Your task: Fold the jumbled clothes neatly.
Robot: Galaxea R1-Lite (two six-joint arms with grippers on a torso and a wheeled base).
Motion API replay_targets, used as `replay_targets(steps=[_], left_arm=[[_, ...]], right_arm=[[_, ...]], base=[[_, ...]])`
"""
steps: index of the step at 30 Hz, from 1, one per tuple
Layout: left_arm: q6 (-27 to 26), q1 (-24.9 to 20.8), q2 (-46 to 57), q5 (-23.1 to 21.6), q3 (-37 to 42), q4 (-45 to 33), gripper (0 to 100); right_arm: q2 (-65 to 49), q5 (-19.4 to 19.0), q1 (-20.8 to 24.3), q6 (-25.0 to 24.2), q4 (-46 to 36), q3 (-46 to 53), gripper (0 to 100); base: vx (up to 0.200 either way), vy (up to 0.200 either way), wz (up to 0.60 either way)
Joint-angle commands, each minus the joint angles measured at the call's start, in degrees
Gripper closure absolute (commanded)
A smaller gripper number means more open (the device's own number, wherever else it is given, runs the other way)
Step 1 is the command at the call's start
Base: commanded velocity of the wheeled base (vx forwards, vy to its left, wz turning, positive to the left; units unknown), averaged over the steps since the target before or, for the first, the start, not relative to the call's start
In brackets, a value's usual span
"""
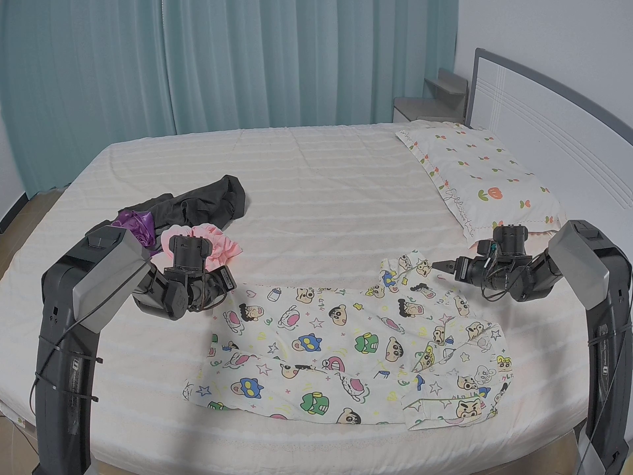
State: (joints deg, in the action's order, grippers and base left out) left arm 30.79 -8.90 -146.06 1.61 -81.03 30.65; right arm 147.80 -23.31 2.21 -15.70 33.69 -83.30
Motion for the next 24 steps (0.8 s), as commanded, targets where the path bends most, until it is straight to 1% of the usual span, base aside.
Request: replay_targets(steps=[1, 8, 13, 24], left_arm=[[0.06, 0.02, 0.33, -0.03, 0.26, 0.03, 100], [-0.03, 0.11, 0.24, -0.03, 0.26, 0.03, 100], [0.06, 0.11, 0.24, -0.03, 0.26, 0.11, 100], [-0.03, 0.02, -0.11, -0.03, 0.26, 0.11, 100]], right_arm=[[2.41, 0.19, 2.36, 0.23, 0.06, -1.78, 0], [4.16, 0.54, 3.07, 0.41, -0.47, -4.68, 0], [4.16, 0.54, 2.45, 0.50, -0.56, -4.42, 0], [5.13, 0.63, 2.72, 0.58, -0.65, -4.50, 0]], base=[[0.000, 0.000, 0.00], [0.000, 0.000, 0.00], [0.000, 0.000, 0.00], [0.000, 0.000, 0.00]])
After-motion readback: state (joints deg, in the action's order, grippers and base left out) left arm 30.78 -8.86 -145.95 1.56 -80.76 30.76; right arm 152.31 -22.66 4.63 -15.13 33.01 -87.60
